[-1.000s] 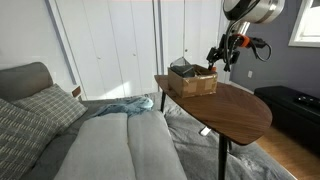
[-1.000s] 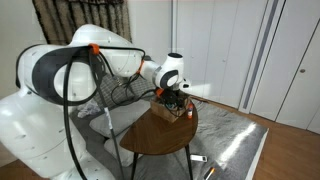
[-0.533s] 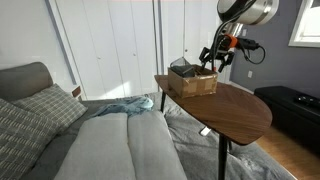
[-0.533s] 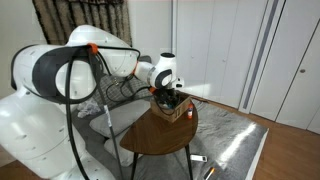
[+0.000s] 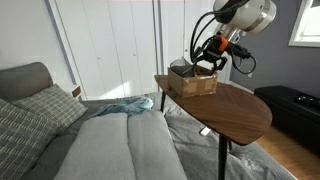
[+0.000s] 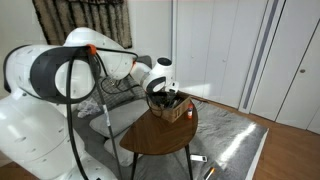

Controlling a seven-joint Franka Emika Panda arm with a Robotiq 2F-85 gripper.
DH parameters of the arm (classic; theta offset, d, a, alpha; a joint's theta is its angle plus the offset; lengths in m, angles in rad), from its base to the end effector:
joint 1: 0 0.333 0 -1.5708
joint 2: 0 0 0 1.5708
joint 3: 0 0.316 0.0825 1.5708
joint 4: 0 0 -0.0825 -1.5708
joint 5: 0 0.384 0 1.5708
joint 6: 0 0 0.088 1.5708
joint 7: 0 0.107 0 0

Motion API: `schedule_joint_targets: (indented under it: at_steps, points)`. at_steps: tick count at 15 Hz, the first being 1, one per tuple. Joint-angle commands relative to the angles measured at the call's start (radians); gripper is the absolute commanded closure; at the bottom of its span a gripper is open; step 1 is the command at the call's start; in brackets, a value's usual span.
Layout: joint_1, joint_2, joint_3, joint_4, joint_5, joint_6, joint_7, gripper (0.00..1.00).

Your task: Slide the cardboard box to the right, remove the desktop pen and pencil basket from the cardboard basket and place it on the table

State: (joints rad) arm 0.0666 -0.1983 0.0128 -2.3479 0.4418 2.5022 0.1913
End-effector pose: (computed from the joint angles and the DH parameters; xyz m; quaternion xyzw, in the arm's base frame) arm 0.5030 0.0373 0.4475 -0.9509 0.2036 -0.1484 0.1800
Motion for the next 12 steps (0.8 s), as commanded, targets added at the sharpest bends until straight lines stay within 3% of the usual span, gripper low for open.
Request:
schedule_joint_targets:
  at_steps: [1, 3, 5, 8, 10, 12]
  points:
    - [-0.002, -0.003, 0.004, -0.003, 0.000, -0.003, -0.001, 0.00]
    - [-0.003, -0.001, 0.004, -0.002, 0.000, -0.003, -0.001, 0.00]
    - [-0.014, 0.013, -0.016, 0.046, 0.007, -0.198, 0.043, 0.00]
    - [-0.059, -0.004, -0.022, 0.079, -0.064, -0.402, 0.160, 0.00]
    - [-0.085, -0.024, -0.022, 0.107, -0.088, -0.477, 0.240, 0.00]
    - [-0.101, -0.039, -0.014, 0.124, -0.174, -0.544, 0.235, 0.00]
